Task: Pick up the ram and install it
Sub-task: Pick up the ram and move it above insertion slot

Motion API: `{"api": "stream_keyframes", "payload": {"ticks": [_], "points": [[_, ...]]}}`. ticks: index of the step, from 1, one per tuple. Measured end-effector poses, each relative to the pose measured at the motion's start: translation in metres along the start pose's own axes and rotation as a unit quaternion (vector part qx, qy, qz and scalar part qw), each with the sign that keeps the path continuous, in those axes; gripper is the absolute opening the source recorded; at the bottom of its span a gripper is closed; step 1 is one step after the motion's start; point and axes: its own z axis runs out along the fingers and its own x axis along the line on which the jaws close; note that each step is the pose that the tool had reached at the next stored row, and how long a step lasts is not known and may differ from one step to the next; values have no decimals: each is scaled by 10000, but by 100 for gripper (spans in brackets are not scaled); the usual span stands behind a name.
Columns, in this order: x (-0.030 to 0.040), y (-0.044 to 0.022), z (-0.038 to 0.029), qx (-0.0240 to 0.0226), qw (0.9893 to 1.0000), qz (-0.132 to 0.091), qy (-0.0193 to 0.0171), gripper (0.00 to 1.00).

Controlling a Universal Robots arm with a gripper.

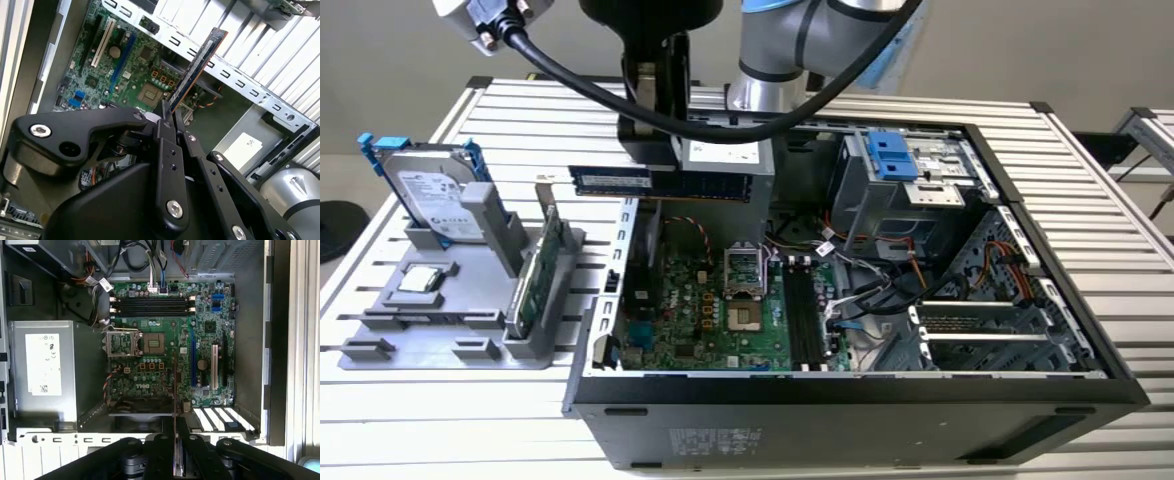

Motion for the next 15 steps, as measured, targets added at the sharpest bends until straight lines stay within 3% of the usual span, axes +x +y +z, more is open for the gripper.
{"api": "stream_keyframes", "payload": {"ticks": [15], "points": [[10,194,1,0,10000,0,0,0]]}}
